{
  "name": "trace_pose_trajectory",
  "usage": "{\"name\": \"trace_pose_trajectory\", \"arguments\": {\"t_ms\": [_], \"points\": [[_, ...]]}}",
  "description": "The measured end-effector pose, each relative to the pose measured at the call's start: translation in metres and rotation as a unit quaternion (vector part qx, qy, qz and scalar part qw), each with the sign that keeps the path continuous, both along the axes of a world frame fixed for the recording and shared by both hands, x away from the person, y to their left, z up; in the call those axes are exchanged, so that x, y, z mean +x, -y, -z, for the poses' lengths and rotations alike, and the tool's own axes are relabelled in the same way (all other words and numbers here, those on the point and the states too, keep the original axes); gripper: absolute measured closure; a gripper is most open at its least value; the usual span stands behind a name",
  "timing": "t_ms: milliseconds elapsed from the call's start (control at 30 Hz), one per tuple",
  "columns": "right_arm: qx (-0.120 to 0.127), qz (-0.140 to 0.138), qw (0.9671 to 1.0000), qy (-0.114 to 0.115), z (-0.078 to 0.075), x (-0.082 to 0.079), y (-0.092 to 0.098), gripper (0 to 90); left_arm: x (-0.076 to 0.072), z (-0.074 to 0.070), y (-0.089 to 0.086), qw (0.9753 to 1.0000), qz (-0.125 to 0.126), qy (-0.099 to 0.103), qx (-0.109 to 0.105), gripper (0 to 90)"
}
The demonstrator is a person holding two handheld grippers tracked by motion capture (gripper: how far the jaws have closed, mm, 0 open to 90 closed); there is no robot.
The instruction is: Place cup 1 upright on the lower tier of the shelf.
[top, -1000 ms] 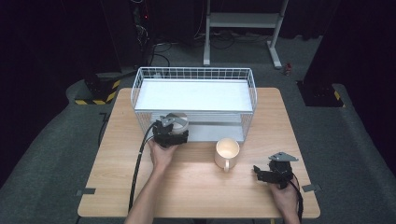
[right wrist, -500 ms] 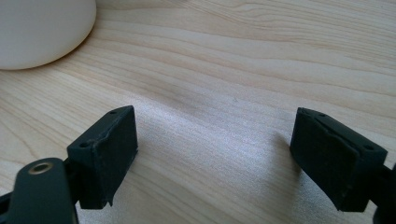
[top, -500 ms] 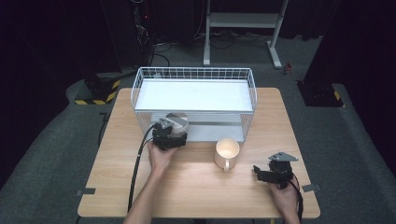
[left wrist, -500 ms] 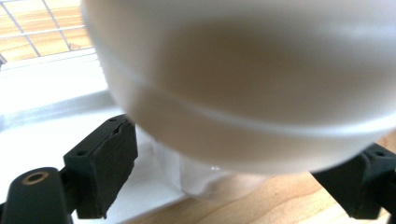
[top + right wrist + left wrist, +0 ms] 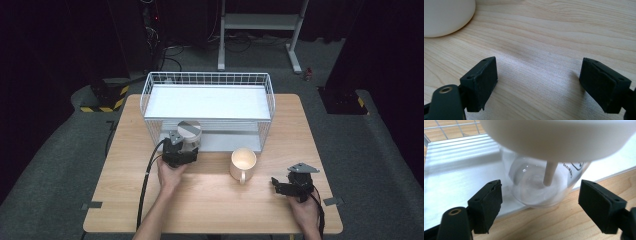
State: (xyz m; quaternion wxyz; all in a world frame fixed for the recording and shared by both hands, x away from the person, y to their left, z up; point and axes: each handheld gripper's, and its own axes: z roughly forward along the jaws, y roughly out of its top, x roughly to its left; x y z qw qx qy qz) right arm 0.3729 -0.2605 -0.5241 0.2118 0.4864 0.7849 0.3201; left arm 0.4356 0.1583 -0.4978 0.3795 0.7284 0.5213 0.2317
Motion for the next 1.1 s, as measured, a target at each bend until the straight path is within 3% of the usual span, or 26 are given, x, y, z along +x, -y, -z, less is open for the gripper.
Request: {"name": "trace_pose_trajectory", "arguments": {"t_ms": [167,567,833,967,1100], "points": [[0.0,0.0,1.0,0.0,0.0,0.0,0.0,15.0,-0.005,0.0,0.002,0.9999,-0.007,0.012,0.009,28.6],[0.0,0.0,1.0,0.0,0.0,0.0,0.0,15.0,-0.004,0.002,0.003,0.9998,-0.009,0.007,0.016,34.2],[0.0,0.0,1.0,0.0,0.0,0.0,0.0,15.0,0.0,0.005,0.002,0.9999,-0.017,0.003,0.001,37.2],[0.0,0.0,1.0,0.0,0.0,0.0,0.0,15.0,0.006,0.005,0.003,0.9997,-0.016,-0.003,0.017,37.9],[0.0,0.0,1.0,0.0,0.0,0.0,0.0,15.0,0.012,0.004,0.004,0.9997,-0.019,-0.002,0.015,38.5]]}}
